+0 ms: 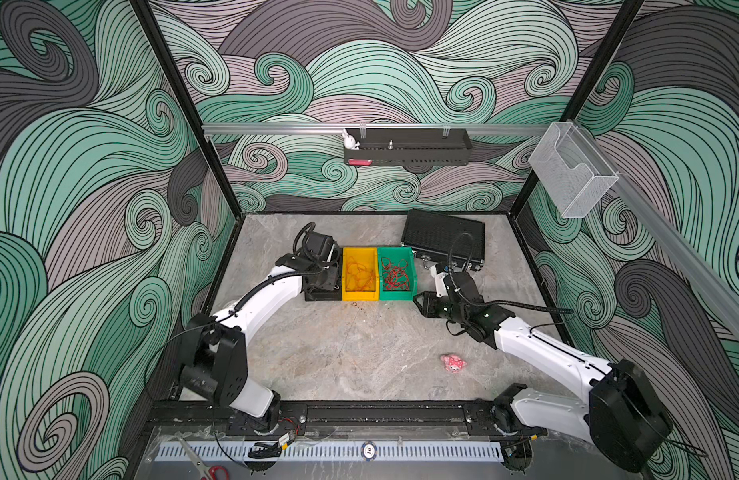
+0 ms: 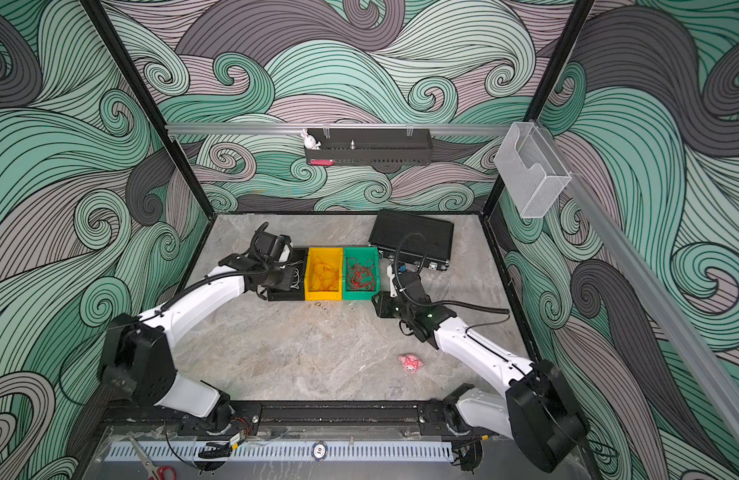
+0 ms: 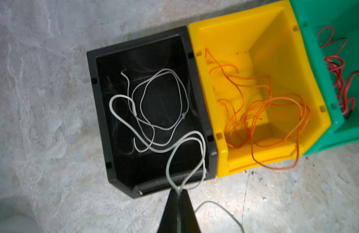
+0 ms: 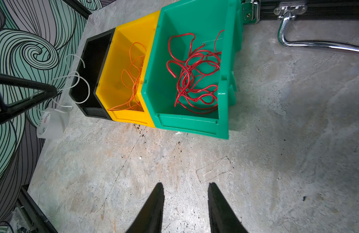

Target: Untangle the cables

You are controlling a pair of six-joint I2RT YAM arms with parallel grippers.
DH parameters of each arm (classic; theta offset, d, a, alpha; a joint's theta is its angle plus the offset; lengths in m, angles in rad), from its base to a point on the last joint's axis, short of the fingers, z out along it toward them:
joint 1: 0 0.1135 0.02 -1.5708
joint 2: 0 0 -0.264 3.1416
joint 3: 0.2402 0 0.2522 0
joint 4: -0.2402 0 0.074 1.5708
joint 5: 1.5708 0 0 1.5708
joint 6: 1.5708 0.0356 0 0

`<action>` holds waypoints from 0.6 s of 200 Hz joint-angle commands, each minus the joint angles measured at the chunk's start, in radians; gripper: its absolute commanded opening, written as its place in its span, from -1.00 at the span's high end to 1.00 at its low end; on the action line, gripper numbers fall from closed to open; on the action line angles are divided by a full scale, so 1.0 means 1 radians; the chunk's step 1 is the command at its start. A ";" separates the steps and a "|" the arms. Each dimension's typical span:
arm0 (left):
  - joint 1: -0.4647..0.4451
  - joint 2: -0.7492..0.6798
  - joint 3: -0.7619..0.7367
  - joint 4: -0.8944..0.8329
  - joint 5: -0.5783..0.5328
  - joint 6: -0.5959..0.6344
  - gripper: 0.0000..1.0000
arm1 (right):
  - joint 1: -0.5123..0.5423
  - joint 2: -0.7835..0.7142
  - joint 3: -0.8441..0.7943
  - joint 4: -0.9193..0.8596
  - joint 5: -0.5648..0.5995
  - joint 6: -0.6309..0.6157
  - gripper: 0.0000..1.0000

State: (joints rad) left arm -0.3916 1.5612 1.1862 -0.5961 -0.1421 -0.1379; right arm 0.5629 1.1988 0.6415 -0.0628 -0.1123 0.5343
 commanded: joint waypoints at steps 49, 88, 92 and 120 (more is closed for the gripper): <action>0.037 0.169 0.119 0.004 -0.066 0.058 1.00 | -0.024 -0.034 -0.031 0.017 -0.006 0.008 0.24; 0.062 0.174 0.076 0.088 -0.018 0.071 0.99 | -0.030 -0.024 -0.032 0.027 -0.015 0.010 0.24; 0.062 0.175 0.072 0.091 -0.013 0.069 0.99 | -0.031 -0.024 -0.032 0.026 -0.015 0.009 0.24; 0.063 0.188 0.053 0.103 0.005 0.056 0.95 | -0.031 -0.024 -0.036 0.032 -0.019 0.011 0.24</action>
State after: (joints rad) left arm -0.3340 1.7290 1.2522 -0.5201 -0.1661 -0.0807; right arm 0.5381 1.1782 0.6182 -0.0517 -0.1162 0.5358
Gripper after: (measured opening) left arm 0.049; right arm 0.379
